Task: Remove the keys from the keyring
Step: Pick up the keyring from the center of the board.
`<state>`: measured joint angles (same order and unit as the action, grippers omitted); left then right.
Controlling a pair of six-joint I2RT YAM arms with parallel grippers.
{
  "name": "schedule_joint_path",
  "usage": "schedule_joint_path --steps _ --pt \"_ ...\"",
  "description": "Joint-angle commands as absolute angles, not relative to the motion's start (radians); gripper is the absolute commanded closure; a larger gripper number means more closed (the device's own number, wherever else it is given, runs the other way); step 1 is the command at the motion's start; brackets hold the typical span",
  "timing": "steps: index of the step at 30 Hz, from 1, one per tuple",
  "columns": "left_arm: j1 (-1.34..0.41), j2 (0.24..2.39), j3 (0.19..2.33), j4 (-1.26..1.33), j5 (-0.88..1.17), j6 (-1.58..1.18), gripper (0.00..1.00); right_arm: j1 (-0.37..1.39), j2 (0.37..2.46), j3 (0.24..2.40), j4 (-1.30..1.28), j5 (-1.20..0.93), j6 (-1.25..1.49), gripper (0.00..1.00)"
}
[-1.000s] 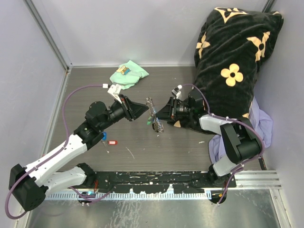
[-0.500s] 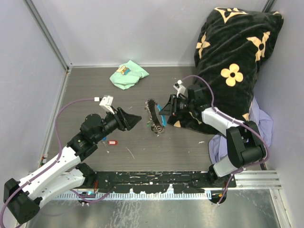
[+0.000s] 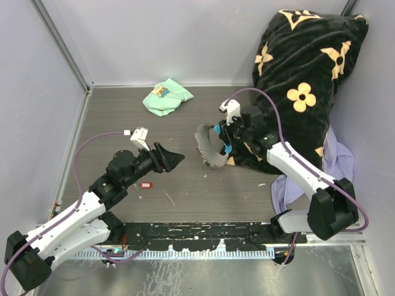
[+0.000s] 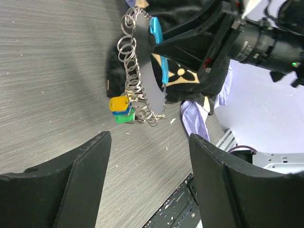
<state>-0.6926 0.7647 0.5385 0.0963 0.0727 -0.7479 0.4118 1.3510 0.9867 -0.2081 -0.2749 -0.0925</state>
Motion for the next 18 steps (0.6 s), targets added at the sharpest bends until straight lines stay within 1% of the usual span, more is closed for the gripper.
schedule_joint_path --steps 1,5,9,12,16,18 --pt "-0.680 0.807 0.544 0.197 0.121 -0.745 0.30 0.566 1.267 1.068 -0.192 0.059 -0.449 0.81" --pt "-0.653 0.871 0.554 0.272 0.210 -0.750 0.24 0.700 1.246 1.083 -0.181 0.300 -0.689 0.80" --pt "-0.617 0.926 0.541 0.367 0.273 -0.770 0.18 0.787 1.236 1.081 -0.157 0.448 -0.851 0.80" --pt "-0.598 0.947 0.525 0.417 0.281 -0.768 0.14 0.832 1.232 1.088 -0.148 0.509 -0.916 0.80" --pt "-0.585 0.961 0.514 0.453 0.277 -0.720 0.13 0.874 1.230 1.107 -0.140 0.553 -0.947 0.79" --pt "-0.579 0.966 0.513 0.466 0.277 -0.681 0.08 0.886 1.232 1.125 -0.149 0.557 -0.943 0.79"
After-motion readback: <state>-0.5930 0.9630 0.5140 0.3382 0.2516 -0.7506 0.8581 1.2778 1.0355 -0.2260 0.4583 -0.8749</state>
